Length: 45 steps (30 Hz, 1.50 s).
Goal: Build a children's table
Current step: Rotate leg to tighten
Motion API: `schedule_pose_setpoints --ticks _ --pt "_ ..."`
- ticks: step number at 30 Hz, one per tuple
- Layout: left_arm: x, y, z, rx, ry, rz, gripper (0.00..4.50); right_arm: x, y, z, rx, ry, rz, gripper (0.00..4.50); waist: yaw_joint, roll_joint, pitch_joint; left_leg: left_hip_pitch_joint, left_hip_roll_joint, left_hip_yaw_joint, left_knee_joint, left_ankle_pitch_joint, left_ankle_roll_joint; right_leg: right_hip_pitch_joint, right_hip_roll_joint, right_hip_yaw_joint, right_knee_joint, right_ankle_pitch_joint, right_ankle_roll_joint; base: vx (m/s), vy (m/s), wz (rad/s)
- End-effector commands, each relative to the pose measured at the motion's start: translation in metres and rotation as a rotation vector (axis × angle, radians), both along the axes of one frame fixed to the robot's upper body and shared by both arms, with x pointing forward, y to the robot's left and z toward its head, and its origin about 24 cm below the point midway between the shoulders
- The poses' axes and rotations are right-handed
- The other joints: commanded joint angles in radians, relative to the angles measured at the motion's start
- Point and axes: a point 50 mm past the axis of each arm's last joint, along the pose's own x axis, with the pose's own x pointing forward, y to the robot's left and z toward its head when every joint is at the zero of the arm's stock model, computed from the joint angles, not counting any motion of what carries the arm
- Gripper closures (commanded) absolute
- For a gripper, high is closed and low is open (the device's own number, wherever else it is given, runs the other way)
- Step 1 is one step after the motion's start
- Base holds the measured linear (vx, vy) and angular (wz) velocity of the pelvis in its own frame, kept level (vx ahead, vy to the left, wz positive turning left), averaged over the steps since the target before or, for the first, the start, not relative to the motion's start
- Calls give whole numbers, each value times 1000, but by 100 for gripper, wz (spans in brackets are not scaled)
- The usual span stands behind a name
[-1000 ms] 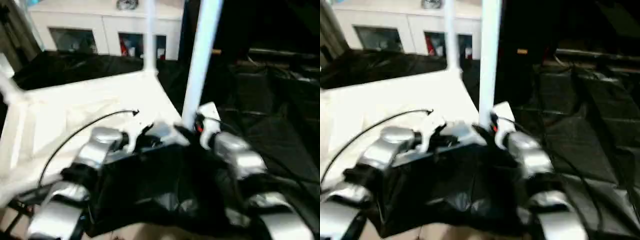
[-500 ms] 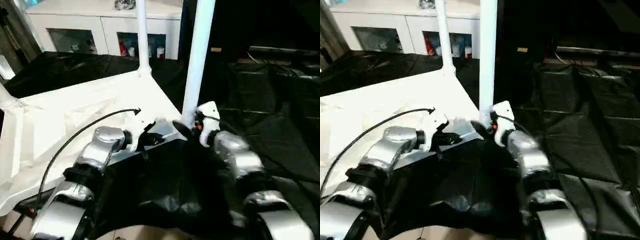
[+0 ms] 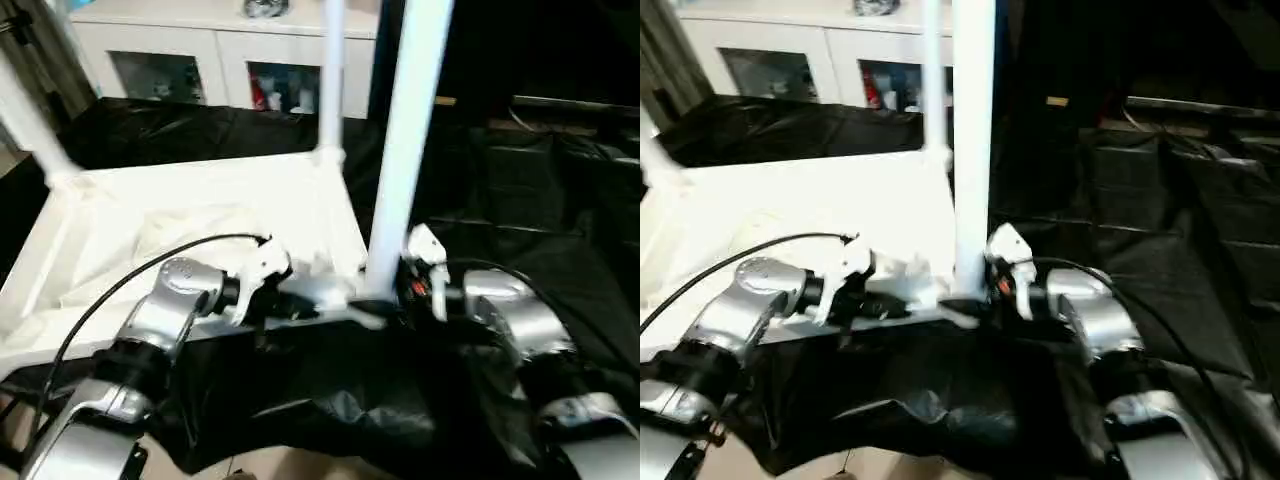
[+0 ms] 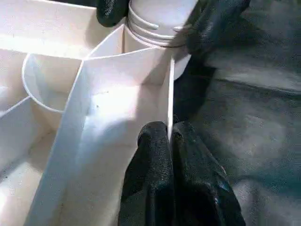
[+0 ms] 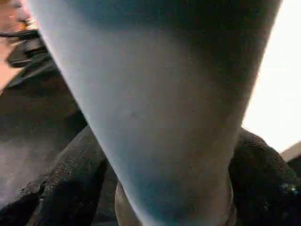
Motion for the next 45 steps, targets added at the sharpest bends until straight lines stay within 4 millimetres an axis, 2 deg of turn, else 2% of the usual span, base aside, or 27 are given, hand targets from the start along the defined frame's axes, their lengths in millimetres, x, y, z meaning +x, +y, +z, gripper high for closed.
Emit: schedule_pose_setpoints --ticks 1,6,10,15,18,19,20,21,22,24,25,26,28,29,30,33,34,35,36,38,40,42,43,45 --pt "0 -12 16 -88 -36 -73 450 -10 8 -6 -2 67 92 117 -2 -12 -59 -4 -8 20 -59 -146 63 61 -43 18 -63 -128 -243 0 0 0" --pt "-1 -11 16 -82 -22 -88 450 -13 10 -7 3 84 120 154 1 -11 -60 -4 -7 20 -58 -127 65 61 -43 18 -60 -99 -246 0 0 0" --pt "-4 -12 15 -82 -5 -99 450 -18 14 -8 21 107 143 180 0 -12 -59 -4 -8 20 -58 -133 61 61 -43 18 -61 -109 -245 0 0 0" --pt "1 -17 14 -86 -31 -48 450 -22 19 -14 35 122 122 187 1 -14 -58 -3 -8 20 -59 -146 54 60 -43 18 -65 -150 -231 0 0 0" --pt "9 -22 15 -89 -67 23 450 -16 24 -20 33 93 19 187 -2 -16 -57 -5 -10 18 -62 -154 42 60 -46 19 -70 -193 -217 0 0 0" --pt "14 -25 15 -88 -91 70 450 -9 27 -25 21 77 -89 187 -4 -16 -56 -5 -11 19 -61 -156 40 58 -46 20 -72 -201 -214 0 0 0" --pt "17 -28 15 -87 -104 96 450 -5 29 -27 12 71 -151 188 -10 -14 -53 -2 -14 19 -63 -169 28 54 -46 20 -77 -237 -206 0 0 0" --pt "20 -31 16 -88 -116 127 450 0 33 -30 11 66 -228 188 -13 -16 -53 -3 -16 16 -65 -181 16 57 -46 19 -79 -286 -190 0 0 0" --pt "20 -31 16 -88 -116 128 450 0 33 -30 11 66 -231 188 -17 -17 -52 -4 -17 16 -66 -184 11 58 -47 19 -81 -305 -181 0 0 0" --pt "29 -43 17 -91 -144 217 450 10 45 -36 15 76 -423 189 -26 -14 -51 0 -17 14 -67 -205 2 51 -47 20 -88 -362 -161 0 0 0" --pt "31 -45 17 -92 -152 236 450 12 48 -37 17 76 -458 189 -28 -14 -54 -2 -17 13 -67 -202 1 54 -47 19 -86 -354 -161 0 0 0" --pt "33 -48 18 -91 -162 263 450 13 51 -37 21 78 -492 189 -32 -11 -51 1 -17 14 -68 -210 0 49 -44 20 -91 -351 -161 0 0 0" --pt "34 -49 18 -92 -163 271 450 14 53 -37 25 79 -506 189 -31 -13 -54 -1 -17 13 -68 -205 5 54 -45 19 -87 -335 -165 0 0 0" --pt "36 -55 18 -95 -173 302 450 18 61 -36 47 80 -581 189 -33 -5 -53 -2 -15 15 -67 -205 7 49 -45 21 -87 -309 -173 0 0 0" --pt "38 -62 18 -103 -181 322 450 22 72 -33 71 71 -648 189 -33 -6 -55 -3 -18 12 -69 -204 3 55 -44 19 -84 -305 -174 0 0 0" --pt "37 -66 18 -107 -191 314 450 22 85 -27 96 24 -592 189 -35 -1 -57 -3 -18 13 -67 -202 4 55 -43 19 -82 -265 -186 0 0 0" --pt "37 -67 18 -107 -193 310 450 22 87 -26 98 7 -576 189 -35 -2 -58 -3 -17 14 -66 -199 8 55 -43 19 -82 -250 -190 0 0 0" --pt "36 -65 18 -106 -194 301 450 21 86 -26 100 8 -555 133 -35 0 -58 -6 -17 13 -66 -189 15 57 -43 20 -79 -220 -198 0 0 0" --pt "36 -65 18 -106 -194 301 450 21 86 -26 100 9 -555 119 -35 -2 -59 -7 -18 14 -64 -183 19 59 -42 19 -78 -205 -201 0 0 0" --pt "34 -61 17 -103 -192 277 450 21 82 -23 130 25 -527 119 -34 2 -59 -7 -18 15 -64 -175 33 61 -41 19 -75 -169 -216 0 0 0" --pt "33 -58 17 -100 -188 258 450 21 78 -20 144 18 -495 85 -34 2 -59 -6 -17 15 -64 -179 36 61 -42 19 -75 -169 -219 0 0 0" --pt "32 -57 17 -97 -187 248 450 22 76 -19 135 -7 -478 74 -34 2 -59 -6 -16 15 -64 -186 37 61 -43 19 -76 -174 -224 0 0 0" --pt "31 -55 16 -95 -183 235 450 21 72 -18 131 -22 -445 55 -35 3 -58 -5 -16 15 -64 -187 36 60 -43 19 -76 -177 -225 0 0 0" --pt "27 -50 15 -89 -170 185 450 18 60 -14 117 -54 -339 55 -34 2 -58 -6 -16 16 -63 -186 44 61 -42 19 -76 -163 -230 0 0 0"
